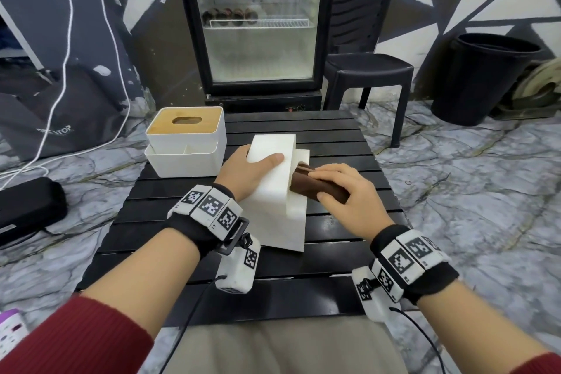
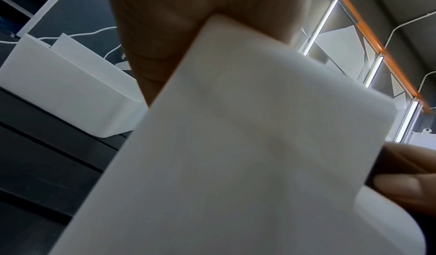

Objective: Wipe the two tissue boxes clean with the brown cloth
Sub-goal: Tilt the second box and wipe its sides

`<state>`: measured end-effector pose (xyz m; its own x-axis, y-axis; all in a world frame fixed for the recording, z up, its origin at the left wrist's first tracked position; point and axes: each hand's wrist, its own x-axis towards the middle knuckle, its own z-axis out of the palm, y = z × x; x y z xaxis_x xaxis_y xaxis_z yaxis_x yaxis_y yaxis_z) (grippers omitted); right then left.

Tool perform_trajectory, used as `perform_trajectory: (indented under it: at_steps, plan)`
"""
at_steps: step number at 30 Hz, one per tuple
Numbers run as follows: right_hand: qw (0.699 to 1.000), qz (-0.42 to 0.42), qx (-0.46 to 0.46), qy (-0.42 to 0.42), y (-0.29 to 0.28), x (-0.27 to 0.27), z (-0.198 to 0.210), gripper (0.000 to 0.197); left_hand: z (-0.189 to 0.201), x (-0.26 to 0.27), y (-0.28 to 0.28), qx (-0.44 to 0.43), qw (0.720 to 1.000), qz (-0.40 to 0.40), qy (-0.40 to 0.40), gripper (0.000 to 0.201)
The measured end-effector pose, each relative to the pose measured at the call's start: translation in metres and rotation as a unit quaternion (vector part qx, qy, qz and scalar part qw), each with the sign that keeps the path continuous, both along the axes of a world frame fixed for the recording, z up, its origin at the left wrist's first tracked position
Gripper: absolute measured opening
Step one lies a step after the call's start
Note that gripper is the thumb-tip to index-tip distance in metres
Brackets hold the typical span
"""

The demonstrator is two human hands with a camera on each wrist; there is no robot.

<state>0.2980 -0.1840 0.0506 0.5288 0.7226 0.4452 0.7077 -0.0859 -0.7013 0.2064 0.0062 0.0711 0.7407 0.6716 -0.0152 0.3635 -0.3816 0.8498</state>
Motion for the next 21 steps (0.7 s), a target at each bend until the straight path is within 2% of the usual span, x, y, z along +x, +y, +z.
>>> perform_trajectory:
  at_steps: [3,9,21]
  plan:
    - [1.000,0.030,-0.003,-0.007,0.001,-0.008,0.005,0.034,0.000,0.000,0.000,0.010,1.000,-0.003,-0.003,0.054]
    - [0.998,0.051,-0.005,-0.026,0.018,-0.022,0.004,0.030,0.002,0.001,-0.002,0.009,0.999,-0.027,-0.037,0.032]
    - [0.999,0.037,0.012,-0.018,0.029,-0.014,-0.009,0.029,-0.003,0.003,0.002,0.018,0.999,-0.018,-0.033,0.037]
